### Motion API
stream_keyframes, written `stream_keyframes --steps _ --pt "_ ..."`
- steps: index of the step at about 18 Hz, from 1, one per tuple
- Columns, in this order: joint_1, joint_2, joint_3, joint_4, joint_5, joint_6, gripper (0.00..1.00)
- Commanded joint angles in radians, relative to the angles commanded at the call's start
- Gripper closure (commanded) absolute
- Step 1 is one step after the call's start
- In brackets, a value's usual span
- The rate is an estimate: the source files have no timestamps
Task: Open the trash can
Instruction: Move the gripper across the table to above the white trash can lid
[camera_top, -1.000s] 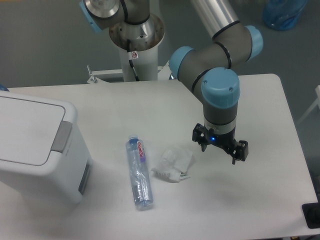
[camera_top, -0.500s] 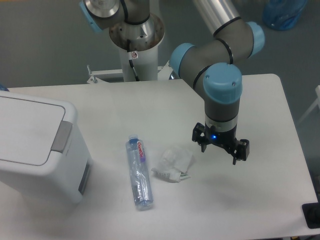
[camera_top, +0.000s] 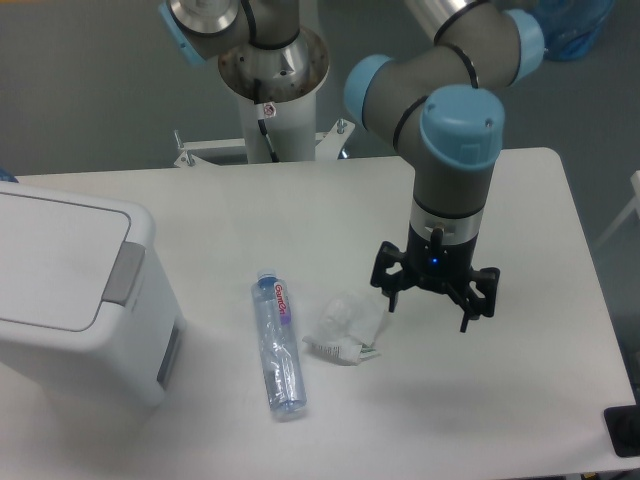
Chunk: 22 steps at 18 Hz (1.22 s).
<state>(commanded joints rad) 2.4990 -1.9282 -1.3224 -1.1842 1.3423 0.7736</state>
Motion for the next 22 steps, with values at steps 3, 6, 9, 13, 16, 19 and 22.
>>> stream_keyframes --steps 3,6,9,13,16,19,22 --pt "-0.054 0.012 0.020 0.001 -0.028 -0.112 0.00" --pt "-0.074 0.052 0.034 0.003 -0.129 -0.171 0.00" --pt "-0.112 0.071 0.052 0.008 -0.219 -0.243 0.00" --pt "-0.167 0.086 0.054 0.009 -0.244 -0.350 0.00" --pt "-0.180 0.089 0.043 0.009 -0.233 -0.410 0.00" --pt "-0.192 0.109 0.010 0.003 -0.195 -0.422 0.00" --pt "-0.212 0.140 -0.033 0.008 -0.152 -0.430 0.00"
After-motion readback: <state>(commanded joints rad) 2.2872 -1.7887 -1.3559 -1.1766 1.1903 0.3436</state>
